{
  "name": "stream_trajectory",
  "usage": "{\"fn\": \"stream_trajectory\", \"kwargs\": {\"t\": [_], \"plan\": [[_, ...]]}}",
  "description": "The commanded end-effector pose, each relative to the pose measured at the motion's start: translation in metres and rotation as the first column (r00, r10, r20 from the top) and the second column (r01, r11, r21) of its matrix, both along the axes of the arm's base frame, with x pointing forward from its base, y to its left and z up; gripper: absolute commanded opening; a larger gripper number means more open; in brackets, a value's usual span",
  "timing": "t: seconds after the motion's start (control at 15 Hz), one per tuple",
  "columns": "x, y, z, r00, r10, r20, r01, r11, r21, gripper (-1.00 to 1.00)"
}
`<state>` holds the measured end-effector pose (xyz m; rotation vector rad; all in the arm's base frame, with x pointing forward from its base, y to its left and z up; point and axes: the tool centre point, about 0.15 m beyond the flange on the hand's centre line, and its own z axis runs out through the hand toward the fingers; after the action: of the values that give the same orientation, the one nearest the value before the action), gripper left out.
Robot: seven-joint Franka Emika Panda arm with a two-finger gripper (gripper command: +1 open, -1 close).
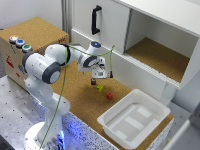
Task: Unstack the purple block
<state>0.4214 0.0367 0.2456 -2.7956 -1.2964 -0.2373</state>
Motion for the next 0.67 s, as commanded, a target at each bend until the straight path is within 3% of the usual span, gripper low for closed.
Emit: {"fn": "stream_trajectory", "kwargs": {"t": [0.0, 0.27, 0.33, 0.6], "plan": [[0.027, 0.000, -0.037, 1.000, 0.026, 0.011, -0.026, 0.999, -0.044, 1.00], [0.027, -0.003, -0.044, 0.999, 0.040, -0.004, -0.040, 0.997, -0.070, 1.00], [0.027, -0.004, -0.046, 0.999, 0.040, -0.012, -0.041, 0.996, -0.080, -1.00], [0.024, -0.007, -0.046, 0.999, 0.030, -0.016, -0.031, 0.996, -0.084, -1.00]]}}
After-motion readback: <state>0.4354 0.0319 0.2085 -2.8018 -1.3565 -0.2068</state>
